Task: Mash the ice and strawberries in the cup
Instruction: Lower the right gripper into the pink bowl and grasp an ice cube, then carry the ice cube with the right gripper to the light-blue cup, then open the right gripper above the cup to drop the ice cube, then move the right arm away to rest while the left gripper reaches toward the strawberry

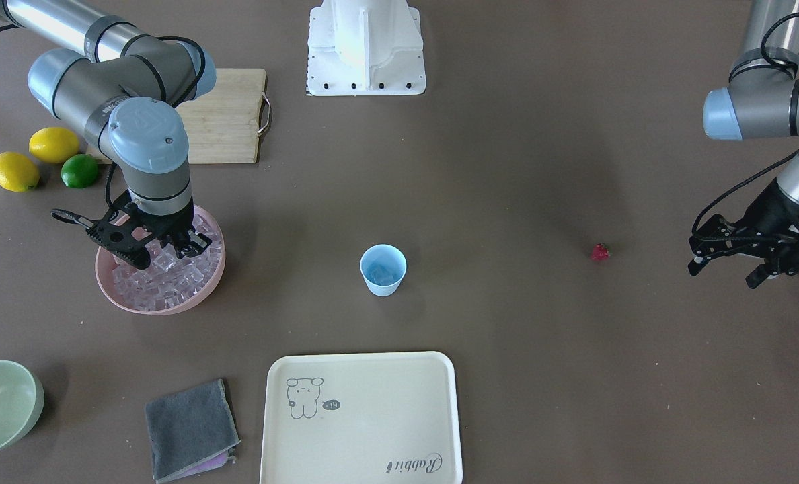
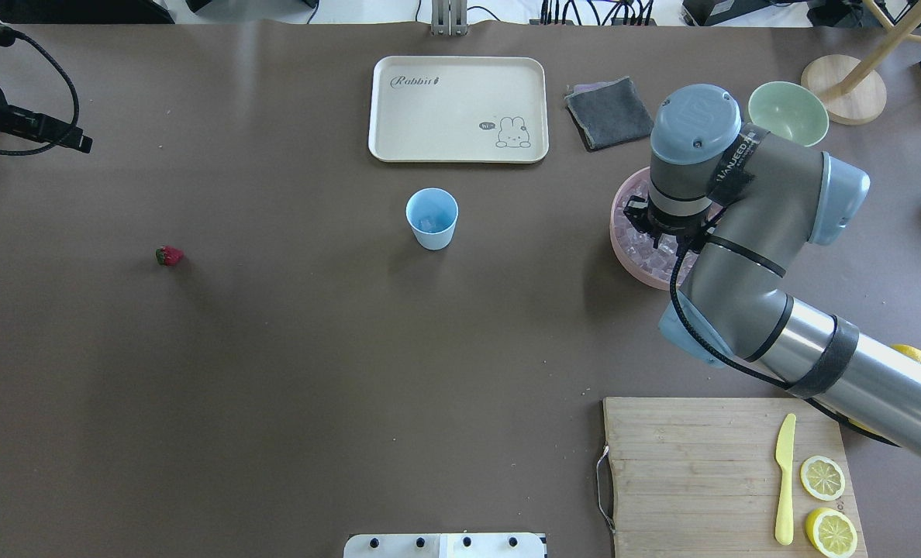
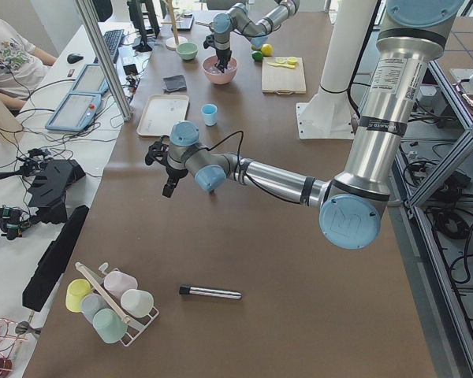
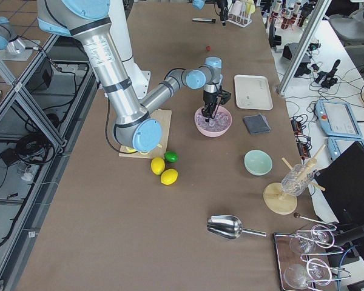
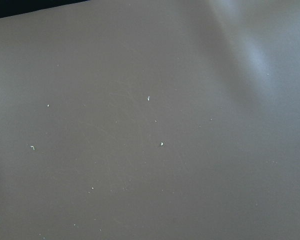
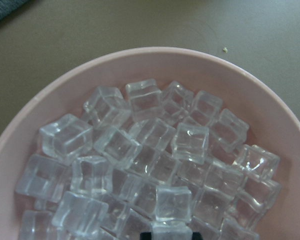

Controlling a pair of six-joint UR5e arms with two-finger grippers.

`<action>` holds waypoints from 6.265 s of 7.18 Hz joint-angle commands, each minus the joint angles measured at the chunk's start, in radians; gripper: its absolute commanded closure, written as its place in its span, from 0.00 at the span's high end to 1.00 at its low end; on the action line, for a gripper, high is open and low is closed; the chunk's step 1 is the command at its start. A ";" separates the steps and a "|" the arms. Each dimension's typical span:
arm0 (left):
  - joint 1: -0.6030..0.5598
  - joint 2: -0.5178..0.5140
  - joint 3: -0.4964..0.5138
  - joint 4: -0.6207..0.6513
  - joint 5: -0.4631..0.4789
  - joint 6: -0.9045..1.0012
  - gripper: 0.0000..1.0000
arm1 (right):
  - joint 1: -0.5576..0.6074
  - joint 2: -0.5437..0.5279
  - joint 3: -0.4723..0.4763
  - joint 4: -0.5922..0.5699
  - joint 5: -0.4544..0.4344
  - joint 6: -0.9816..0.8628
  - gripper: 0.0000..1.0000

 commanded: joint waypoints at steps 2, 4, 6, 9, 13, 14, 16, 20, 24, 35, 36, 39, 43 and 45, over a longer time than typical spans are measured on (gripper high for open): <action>0.001 -0.001 -0.004 0.001 0.000 -0.002 0.98 | 0.049 0.018 0.103 -0.077 0.013 -0.011 0.00; 0.001 -0.001 -0.005 0.001 0.000 -0.003 0.98 | 0.047 0.154 0.111 -0.218 0.010 -0.011 0.00; 0.001 -0.010 0.004 0.001 0.000 -0.003 0.98 | 0.042 0.271 0.108 -0.266 0.051 -0.001 0.00; 0.025 -0.012 0.005 0.001 -0.001 -0.031 0.97 | -0.068 0.430 -0.025 -0.214 0.010 -0.065 0.00; 0.036 -0.001 -0.002 0.001 0.000 -0.049 0.98 | -0.085 0.588 -0.334 0.050 -0.002 -0.152 0.00; 0.034 -0.001 -0.002 0.001 -0.001 -0.049 0.98 | -0.087 0.588 -0.370 0.073 -0.005 -0.168 0.00; 0.034 -0.001 -0.004 0.001 -0.003 -0.051 0.98 | -0.093 0.586 -0.398 0.088 -0.010 -0.196 0.00; 0.036 -0.009 -0.005 0.003 -0.012 -0.058 0.98 | -0.131 0.581 -0.449 0.167 -0.047 -0.199 0.00; 0.036 -0.009 -0.010 0.004 -0.014 -0.065 0.98 | -0.160 0.572 -0.460 0.168 -0.067 -0.196 0.00; 0.100 -0.017 -0.036 0.007 0.000 -0.175 0.98 | 0.086 0.302 -0.157 0.057 0.119 -0.465 0.91; 0.126 -0.017 -0.042 0.007 0.002 -0.181 0.98 | 0.171 0.204 -0.045 -0.035 0.149 -0.603 0.91; 0.218 0.000 -0.065 0.004 0.086 -0.209 0.98 | 0.429 -0.019 0.239 -0.299 0.254 -0.953 0.91; 0.269 0.060 -0.022 -0.103 0.109 -0.207 0.97 | 0.537 -0.222 0.228 -0.251 0.255 -1.260 0.91; 0.271 0.074 -0.025 -0.103 0.130 -0.206 0.97 | 0.542 -0.308 0.141 -0.055 0.297 -1.281 0.91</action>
